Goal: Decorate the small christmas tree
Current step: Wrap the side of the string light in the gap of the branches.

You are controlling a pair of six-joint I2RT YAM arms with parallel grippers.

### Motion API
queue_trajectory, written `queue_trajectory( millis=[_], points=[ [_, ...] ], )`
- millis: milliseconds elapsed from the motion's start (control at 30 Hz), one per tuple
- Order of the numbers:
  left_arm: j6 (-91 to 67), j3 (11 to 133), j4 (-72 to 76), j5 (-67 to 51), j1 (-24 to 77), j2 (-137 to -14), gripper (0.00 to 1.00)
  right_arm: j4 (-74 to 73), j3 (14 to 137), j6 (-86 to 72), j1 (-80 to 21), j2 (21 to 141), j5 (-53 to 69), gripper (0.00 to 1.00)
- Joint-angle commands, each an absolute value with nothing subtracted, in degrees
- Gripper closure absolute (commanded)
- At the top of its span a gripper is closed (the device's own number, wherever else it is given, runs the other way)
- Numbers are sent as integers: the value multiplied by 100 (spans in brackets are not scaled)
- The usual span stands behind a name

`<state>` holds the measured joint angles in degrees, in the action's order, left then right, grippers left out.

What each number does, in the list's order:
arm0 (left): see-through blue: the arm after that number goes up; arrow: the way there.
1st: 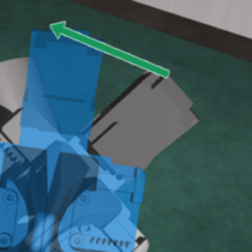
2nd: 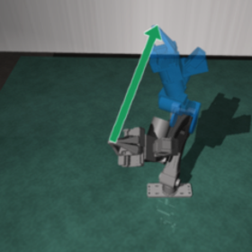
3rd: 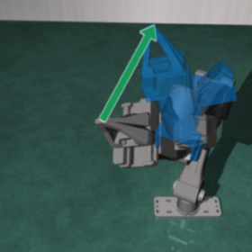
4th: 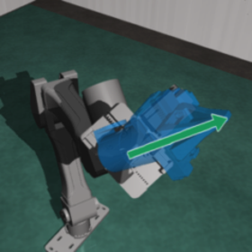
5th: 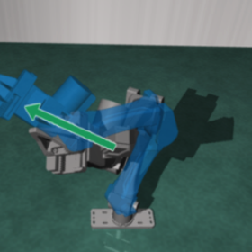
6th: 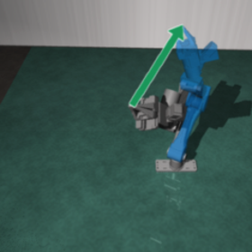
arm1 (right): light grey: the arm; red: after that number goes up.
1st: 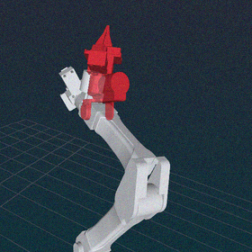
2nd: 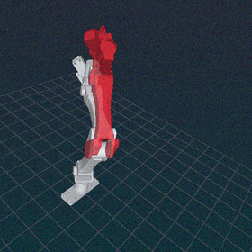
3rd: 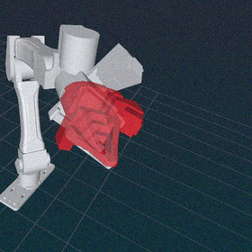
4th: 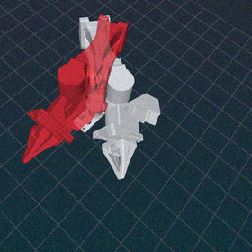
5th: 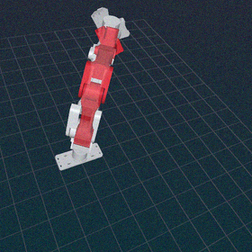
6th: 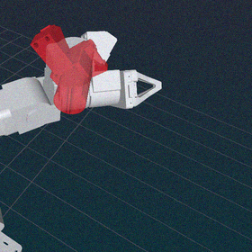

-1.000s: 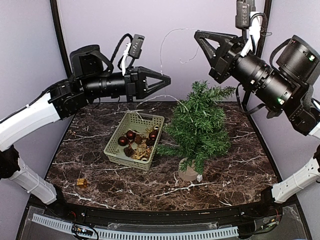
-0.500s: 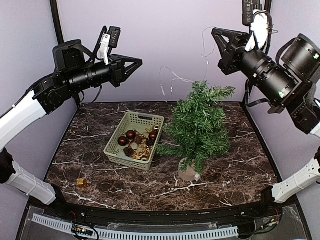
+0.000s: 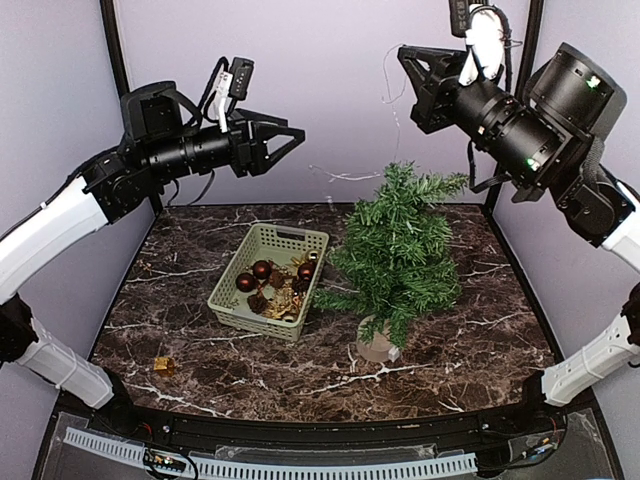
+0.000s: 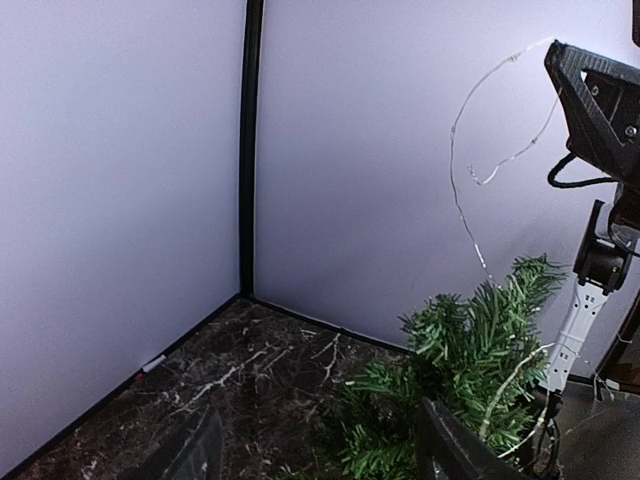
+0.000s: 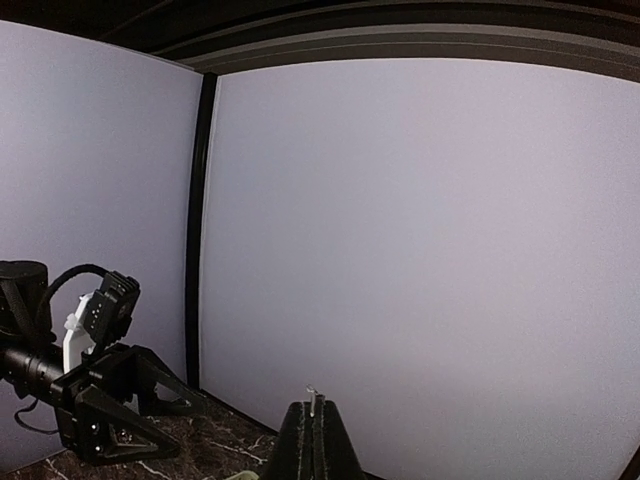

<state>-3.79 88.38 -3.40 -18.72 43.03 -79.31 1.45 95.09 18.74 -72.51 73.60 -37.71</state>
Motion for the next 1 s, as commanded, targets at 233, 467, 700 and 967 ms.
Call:
queue_trajectory(
  millis=[233, 467, 700, 967],
  points=[
    [-1284, 7372, 865, -2834, 4314, -7093, 7, 242, 10237, 1880, -7043, 7908, -3344, 100],
    [-1533, 6694, 1612, -3566, 4311, -6980, 1, 190, 10400, 1812, -6974, 8058, -3208, 100],
    [-1743, 6504, 1499, -2888, 4164, -7142, 1, 174, 10359, 1592, -6955, 7977, -2909, 100],
    [-2171, 6482, 2218, -3541, 4155, -7583, 22, 164, 10293, 1443, -6949, 7884, -2701, 100]
  ],
)
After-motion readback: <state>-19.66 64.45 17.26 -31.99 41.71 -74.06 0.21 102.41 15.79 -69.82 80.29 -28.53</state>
